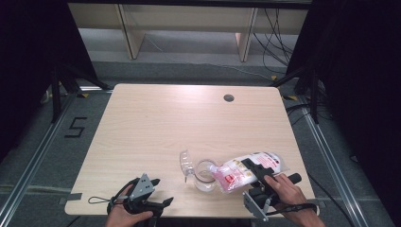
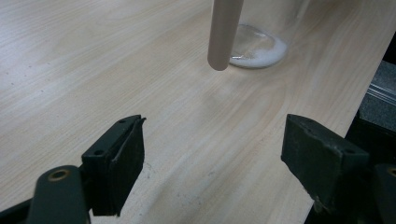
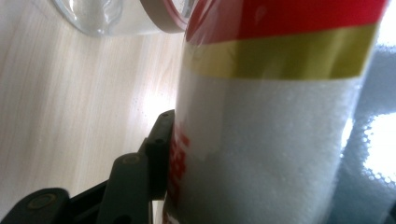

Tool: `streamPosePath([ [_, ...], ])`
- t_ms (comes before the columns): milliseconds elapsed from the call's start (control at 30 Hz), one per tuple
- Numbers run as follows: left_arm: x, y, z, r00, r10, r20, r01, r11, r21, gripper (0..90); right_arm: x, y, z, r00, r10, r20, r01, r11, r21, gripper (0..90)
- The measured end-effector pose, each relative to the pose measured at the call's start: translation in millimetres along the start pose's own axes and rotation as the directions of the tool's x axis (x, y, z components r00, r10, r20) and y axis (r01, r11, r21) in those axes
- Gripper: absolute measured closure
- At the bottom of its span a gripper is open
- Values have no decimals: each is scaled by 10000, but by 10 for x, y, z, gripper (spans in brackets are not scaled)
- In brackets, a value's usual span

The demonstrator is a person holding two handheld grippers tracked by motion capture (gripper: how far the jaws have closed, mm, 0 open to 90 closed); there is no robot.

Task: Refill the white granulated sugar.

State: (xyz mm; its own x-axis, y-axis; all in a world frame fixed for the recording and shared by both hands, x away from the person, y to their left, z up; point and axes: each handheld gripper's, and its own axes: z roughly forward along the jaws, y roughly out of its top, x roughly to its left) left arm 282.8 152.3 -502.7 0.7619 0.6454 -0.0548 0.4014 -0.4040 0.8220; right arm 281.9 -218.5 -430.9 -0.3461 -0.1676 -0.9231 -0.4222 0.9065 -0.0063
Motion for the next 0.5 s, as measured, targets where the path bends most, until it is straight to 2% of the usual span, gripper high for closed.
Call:
streamPosePath([
  [33, 15, 1, -7, 9998, 174, -57, -173, 9997, 147, 209, -6, 4, -8, 9999, -156, 49, 156, 9998, 111, 531],
  [67, 15, 1, -7, 9998, 174, -57, -173, 9997, 147, 209, -6, 4, -8, 9999, -156, 49, 156, 9998, 111, 531],
  [100, 2, -4, 3, 10000, 11, -17, -11, 10000, -13, 209, -4, 4, 0, 9998, -182, 65, 182, 9998, 30, 531],
  [200, -11, -1, 8, 10000, -32, 24, 32, 10000, -35, 208, 6, 9, -1, 9999, 154, -43, -153, 9998, 146, 531],
  [233, -1, -3, 10, 9999, 147, -12, -147, 9999, -35, 208, -32, 14, 13, 9995, -308, 96, 309, 9995, -70, 531],
  [267, -11, -7, 16, 10000, -21, 30, 21, 10000, -33, 207, -40, 20, 19, 9991, -408, 102, 409, 9991, -84, 532],
  [333, 5, -4, 19, 9996, 279, 18, -279, 9996, -63, 207, -60, 27, 20, 9983, -570, 84, 569, 9984, 32, 532],
  [367, -14, -10, 22, 10000, -33, 18, 33, 9999, -97, 207, -68, 30, 29, 9976, -681, 101, 681, 9977, 14, 532],
  [400, -14, -9, 21, 10000, -23, 21, 23, 9999, -104, 207, -71, 32, 45, 9974, -714, 134, 715, 9974, -9, 532],
  [433, -12, -6, 12, 10000, 18, -17, -18, 10000, -35, 207, -62, 30, 44, 9988, -486, -5, 486, 9988, 98, 532],
  [500, -7, -7, 12, 10000, 62, -27, -62, 10000, -63, 207, -61, 28, 50, 9992, -400, -18, 400, 9992, 9, 533],
])
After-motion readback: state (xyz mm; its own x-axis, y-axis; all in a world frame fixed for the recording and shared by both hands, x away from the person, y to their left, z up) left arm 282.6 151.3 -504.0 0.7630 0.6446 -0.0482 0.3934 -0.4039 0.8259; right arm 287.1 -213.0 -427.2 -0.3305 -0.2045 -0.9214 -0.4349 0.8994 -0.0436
